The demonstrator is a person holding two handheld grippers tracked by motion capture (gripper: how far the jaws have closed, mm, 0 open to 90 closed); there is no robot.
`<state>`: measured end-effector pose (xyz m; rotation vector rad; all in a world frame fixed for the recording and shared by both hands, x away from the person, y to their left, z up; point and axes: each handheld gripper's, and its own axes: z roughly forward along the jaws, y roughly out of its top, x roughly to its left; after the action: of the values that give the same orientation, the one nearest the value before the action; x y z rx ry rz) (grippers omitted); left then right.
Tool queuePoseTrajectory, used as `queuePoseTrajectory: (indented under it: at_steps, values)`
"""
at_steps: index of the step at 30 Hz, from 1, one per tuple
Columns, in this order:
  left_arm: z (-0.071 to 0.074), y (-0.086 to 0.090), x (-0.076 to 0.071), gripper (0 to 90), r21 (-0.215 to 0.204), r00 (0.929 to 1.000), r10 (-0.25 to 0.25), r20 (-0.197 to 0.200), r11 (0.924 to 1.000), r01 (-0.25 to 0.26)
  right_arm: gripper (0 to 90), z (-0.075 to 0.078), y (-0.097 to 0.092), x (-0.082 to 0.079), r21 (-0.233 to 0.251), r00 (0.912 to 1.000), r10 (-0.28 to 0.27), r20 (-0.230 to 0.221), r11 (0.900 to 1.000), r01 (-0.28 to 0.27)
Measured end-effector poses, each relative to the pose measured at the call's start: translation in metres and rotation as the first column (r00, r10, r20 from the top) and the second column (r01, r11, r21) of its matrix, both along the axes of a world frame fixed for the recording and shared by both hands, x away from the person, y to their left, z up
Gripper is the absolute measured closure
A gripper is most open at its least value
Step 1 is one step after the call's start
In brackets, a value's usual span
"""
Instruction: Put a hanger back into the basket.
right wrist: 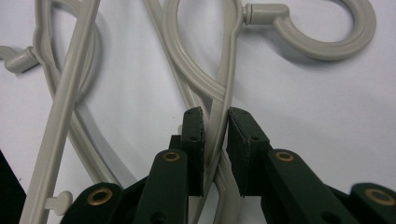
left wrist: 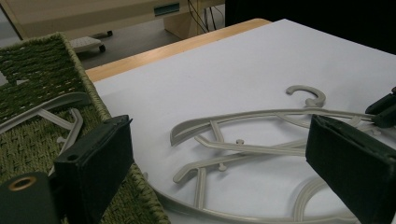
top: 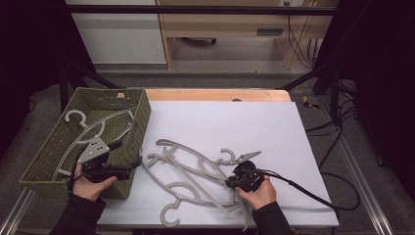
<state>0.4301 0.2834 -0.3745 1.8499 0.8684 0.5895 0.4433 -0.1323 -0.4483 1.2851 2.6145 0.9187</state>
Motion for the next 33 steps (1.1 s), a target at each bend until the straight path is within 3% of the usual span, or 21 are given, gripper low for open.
queuePoseTrajectory:
  at_steps: [3,7,12,16,18,23,28,33]
  values:
    - [0.000,-0.001,0.000,6.9,0.002,1.0000,-0.002,-0.001,1.0000,0.002,77.7,0.001,-0.001,0.002,0.007,0.9999,0.005,-0.014,1.0000,-0.005]
    - [0.000,-0.001,0.000,6.9,0.001,1.0000,-0.004,-0.002,1.0000,0.004,79.7,0.004,-0.005,0.005,-0.029,0.9995,-0.027,0.013,0.9992,0.027]
    - [-0.001,-0.003,0.000,6.9,0.006,1.0000,-0.006,-0.006,1.0000,0.006,80.4,0.004,-0.012,0.011,-0.036,0.9978,-0.052,0.041,0.9979,0.053]
    - [-0.002,-0.003,0.001,6.9,0.006,1.0000,-0.007,-0.006,1.0000,0.007,66.9,0.001,-0.012,0.014,-0.056,0.9976,-0.047,0.052,0.9972,0.050]
    - [-0.002,-0.003,0.001,6.9,0.007,1.0000,-0.008,-0.006,0.9999,0.008,64.4,-0.002,-0.011,0.016,-0.066,0.9982,-0.041,0.045,0.9969,0.044]
    - [-0.002,-0.005,0.001,6.9,0.007,0.9999,-0.010,-0.010,0.9999,0.010,68.8,-0.008,-0.008,0.021,-0.065,0.9989,-0.034,0.032,0.9972,0.036]
    - [-0.003,-0.006,0.001,6.9,0.014,0.9998,-0.015,-0.009,0.9998,0.015,77.4,-0.009,-0.007,0.024,-0.035,0.9998,-0.018,0.003,0.9992,0.018]
    - [-0.003,-0.007,0.000,7.0,0.021,0.9997,-0.024,-0.010,0.9995,0.024,79.1,-0.010,-0.007,0.027,-0.026,0.9997,-0.024,-0.005,0.9994,0.024]
